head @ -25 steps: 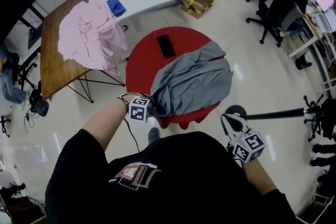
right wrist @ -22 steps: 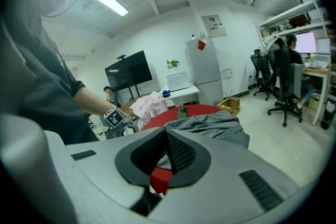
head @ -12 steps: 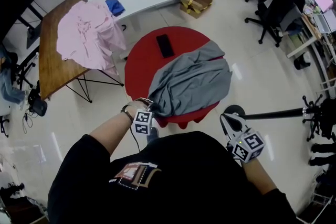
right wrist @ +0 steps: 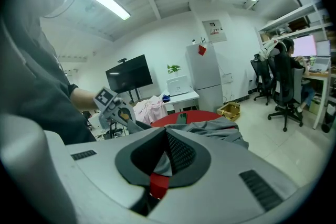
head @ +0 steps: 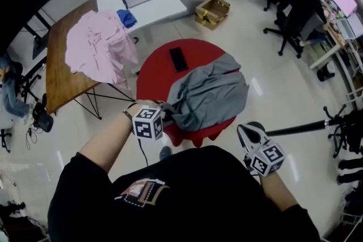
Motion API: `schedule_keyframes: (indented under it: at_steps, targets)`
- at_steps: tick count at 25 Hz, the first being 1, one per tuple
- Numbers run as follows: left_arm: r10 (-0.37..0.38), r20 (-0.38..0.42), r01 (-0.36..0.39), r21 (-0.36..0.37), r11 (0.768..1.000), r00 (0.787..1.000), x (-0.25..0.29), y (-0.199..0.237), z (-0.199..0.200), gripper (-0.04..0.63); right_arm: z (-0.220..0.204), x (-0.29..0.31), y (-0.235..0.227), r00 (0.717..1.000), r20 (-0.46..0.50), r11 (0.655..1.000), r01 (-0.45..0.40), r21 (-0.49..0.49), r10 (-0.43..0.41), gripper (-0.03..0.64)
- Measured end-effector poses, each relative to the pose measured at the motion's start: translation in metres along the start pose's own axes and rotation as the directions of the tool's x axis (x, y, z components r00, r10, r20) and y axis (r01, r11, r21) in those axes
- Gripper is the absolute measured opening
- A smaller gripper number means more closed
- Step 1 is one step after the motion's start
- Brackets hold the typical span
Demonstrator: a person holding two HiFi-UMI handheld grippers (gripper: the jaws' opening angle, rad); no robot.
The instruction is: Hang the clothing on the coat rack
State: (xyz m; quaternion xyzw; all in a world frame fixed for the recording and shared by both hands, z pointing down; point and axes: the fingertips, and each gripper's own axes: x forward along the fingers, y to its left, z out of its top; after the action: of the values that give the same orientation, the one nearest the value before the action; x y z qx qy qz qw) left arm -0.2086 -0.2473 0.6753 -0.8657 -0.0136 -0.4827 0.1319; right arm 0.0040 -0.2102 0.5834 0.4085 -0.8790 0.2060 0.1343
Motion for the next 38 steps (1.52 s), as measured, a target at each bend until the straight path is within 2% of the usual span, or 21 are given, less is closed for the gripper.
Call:
schedule_keyframes:
  at_steps: [3, 5, 8, 12, 16, 21, 23, 27, 34, 38]
  targets:
    - [0.002, 0.023, -0.005, 0.111, 0.994, 1.0, -0.036, 0.016, 0.049, 0.009, 0.014, -0.006, -0.006, 0.999, 0.041, 1.0, 0.009, -0.021, -0.008, 0.005]
    - [0.025, 0.044, -0.033, 0.192, 0.981, 0.999, -0.057, 0.027, 0.08, 0.008, 0.025, -0.012, -0.01, 0.997, 0.071, 0.999, 0.02, -0.038, -0.017, 0.005]
    - [0.069, 0.088, -0.09, 0.273, 0.958, 0.994, -0.086, 0.044, 0.126, 0.006, 0.046, -0.026, -0.017, 0.993, 0.114, 0.998, 0.028, -0.052, -0.022, 0.005]
    - [0.136, 0.16, -0.184, 0.341, 0.922, 0.978, -0.12, 0.074, 0.195, 0.005, 0.098, -0.067, -0.033, 0.975, 0.214, 0.995, 0.073, -0.074, -0.056, 0.005]
    - [0.155, 0.264, -0.248, 0.369, 0.896, 0.952, -0.134, 0.089, 0.272, 0.005, 0.146, -0.129, -0.048, 0.946, 0.301, 0.983, 0.157, -0.097, -0.121, 0.005]
    - [0.152, 0.312, -0.284, 0.438, 0.853, 0.938, -0.129, 0.094, 0.361, 0.003, 0.19, -0.218, -0.067, 0.902, 0.38, 0.951, 0.274, -0.142, -0.203, 0.005]
    - [0.141, 0.351, -0.297, 0.443, 0.846, 0.926, -0.132, 0.097, 0.399, 0.003, 0.201, -0.255, -0.073, 0.887, 0.4, 0.936, 0.315, -0.157, -0.231, 0.005]
    - [0.143, 0.431, -0.335, 0.412, 0.847, 0.891, -0.149, 0.113, 0.466, 0.003, 0.21, -0.315, -0.085, 0.867, 0.412, 0.908, 0.378, -0.178, -0.281, 0.005]
    - [0.221, 0.545, -0.426, 0.285, 0.858, 0.809, -0.194, 0.157, 0.569, 0.003, 0.215, -0.391, -0.092, 0.846, 0.428, 0.874, 0.437, -0.214, -0.318, 0.005]
    - [0.277, 0.579, -0.479, 0.228, 0.848, 0.767, -0.214, 0.182, 0.62, 0.003, 0.211, -0.421, -0.091, 0.839, 0.448, 0.871, 0.438, -0.223, -0.307, 0.005]
